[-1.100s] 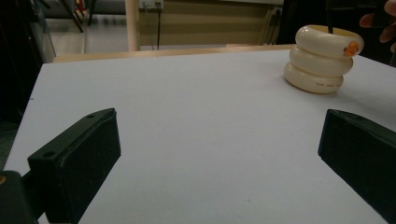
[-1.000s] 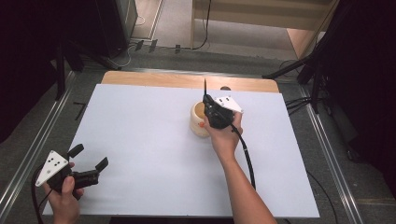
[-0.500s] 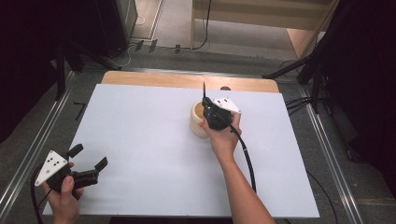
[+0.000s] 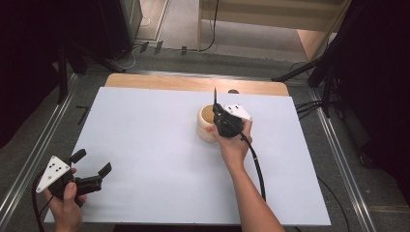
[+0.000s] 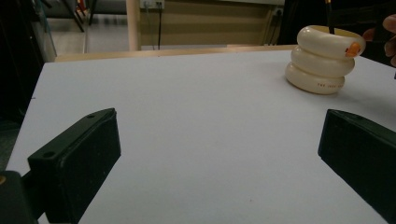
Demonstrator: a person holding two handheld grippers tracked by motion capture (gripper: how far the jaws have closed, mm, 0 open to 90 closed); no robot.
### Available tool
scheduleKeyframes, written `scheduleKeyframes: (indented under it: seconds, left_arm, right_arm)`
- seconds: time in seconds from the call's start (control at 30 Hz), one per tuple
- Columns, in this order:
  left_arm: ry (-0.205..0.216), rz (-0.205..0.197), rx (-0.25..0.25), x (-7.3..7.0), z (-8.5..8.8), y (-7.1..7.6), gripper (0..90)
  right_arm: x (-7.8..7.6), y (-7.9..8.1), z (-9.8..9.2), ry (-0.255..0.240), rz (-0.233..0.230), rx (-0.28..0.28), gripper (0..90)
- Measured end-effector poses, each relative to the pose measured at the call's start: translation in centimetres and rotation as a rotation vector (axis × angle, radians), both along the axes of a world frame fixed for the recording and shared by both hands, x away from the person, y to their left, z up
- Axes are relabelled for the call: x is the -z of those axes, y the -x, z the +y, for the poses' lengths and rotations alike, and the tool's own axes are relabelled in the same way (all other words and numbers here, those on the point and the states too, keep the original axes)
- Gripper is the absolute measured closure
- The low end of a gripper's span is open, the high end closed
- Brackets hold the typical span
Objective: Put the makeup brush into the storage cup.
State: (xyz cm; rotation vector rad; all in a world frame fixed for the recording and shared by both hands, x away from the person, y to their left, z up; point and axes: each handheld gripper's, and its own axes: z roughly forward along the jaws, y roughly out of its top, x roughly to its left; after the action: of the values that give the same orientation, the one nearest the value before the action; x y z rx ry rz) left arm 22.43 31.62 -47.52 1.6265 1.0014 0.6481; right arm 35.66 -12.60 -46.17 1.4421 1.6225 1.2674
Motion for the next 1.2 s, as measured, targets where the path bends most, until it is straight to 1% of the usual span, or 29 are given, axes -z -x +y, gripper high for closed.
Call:
scheduleKeyframes:
  seconds: [0.1,0.2,0.43,0.5,0.57,0.73,0.77,0.87,0.93,1.0,1.13,1.2]
  left_arm:
    - [0.000,-0.001,-0.002,0.0,-0.1,0.0,0.0]
    - [-0.001,0.000,-0.002,0.0,-0.1,0.0,0.0]
    - [-0.002,-0.001,0.001,0.0,0.0,0.0,0.0]
    - [-0.001,-0.001,0.001,0.0,0.0,0.0,0.0]
    - [0.001,-0.001,0.000,0.0,0.0,0.0,0.0]
    - [-0.001,-0.002,0.001,0.0,0.0,0.0,0.0]
    - [-0.001,-0.002,0.001,0.0,0.0,0.0,0.0]
    - [0.000,-0.001,0.001,0.0,0.0,0.0,0.0]
    - [-0.001,-0.001,0.001,0.0,0.0,0.0,0.1]
    - [-0.001,-0.002,-0.001,0.0,-0.1,0.0,0.0]
    - [-0.001,-0.004,0.001,0.0,-0.2,0.0,0.0]
    - [-0.002,-0.002,0.001,0.0,-0.2,0.0,0.0]
  right_arm:
    - [0.1,0.0,-0.1,-0.005,0.009,0.004,84.1]
    - [0.2,0.0,-0.1,0.005,0.004,-0.001,84.1]
    - [0.3,0.0,-0.2,-0.019,0.012,-0.007,83.4]
    - [0.3,0.1,-0.3,-0.032,0.011,-0.007,82.5]
    - [0.3,0.1,-0.3,-0.035,0.011,-0.011,80.8]
    - [0.2,0.1,-0.2,-0.037,0.007,-0.015,79.7]
    - [0.2,0.2,-0.2,-0.044,0.008,-0.016,78.3]
    - [0.1,0.3,-0.3,-0.041,-0.003,-0.025,73.5]
    - [0.0,0.4,-0.3,-0.049,-0.011,-0.037,67.2]
    - [-0.2,0.5,-0.5,-0.048,-0.020,-0.040,61.4]
    - [-0.4,0.9,-0.9,-0.062,-0.036,-0.046,51.3]
    - [-0.5,1.0,-1.2,-0.063,-0.048,-0.049,44.6]
